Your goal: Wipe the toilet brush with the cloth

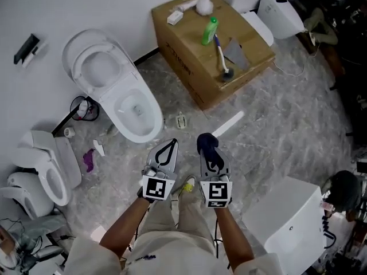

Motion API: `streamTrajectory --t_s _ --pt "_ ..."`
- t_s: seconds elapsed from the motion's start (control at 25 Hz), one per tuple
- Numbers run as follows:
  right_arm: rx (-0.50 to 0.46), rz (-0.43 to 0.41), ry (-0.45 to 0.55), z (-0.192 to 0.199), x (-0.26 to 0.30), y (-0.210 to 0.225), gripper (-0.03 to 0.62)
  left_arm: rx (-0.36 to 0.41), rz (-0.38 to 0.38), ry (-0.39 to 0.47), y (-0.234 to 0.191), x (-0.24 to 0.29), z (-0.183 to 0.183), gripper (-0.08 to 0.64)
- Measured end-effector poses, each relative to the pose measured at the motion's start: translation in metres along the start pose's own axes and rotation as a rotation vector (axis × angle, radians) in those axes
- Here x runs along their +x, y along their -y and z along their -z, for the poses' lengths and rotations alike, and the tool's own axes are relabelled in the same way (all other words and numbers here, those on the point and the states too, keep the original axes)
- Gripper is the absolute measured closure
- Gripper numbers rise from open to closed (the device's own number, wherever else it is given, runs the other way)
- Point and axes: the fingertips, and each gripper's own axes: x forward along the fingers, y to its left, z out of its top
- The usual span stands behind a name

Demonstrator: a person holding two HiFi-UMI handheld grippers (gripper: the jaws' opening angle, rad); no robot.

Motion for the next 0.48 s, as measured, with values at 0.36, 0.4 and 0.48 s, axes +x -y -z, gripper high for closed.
streamTrajectory --t_s 0.36,0.4,0.48 --pt "-0.045 -0.002 0.136 -0.097 -0.06 -0.023 0.494 -0.1 -0.109 0.088 -0.021 -0.062 -0.098 0.56" --pt "-0.048 0.0 0.15 -0.105 -0.066 -0.025 0.494 -0.096 -0.115 0.091 -0.023 -0.069 -0.104 0.56" --pt "-0.064 -0.002 0.175 -0.121 -0.074 -0.03 0.494 -0.078 -0.114 0.101 -0.024 -0.077 -0.119 0.56"
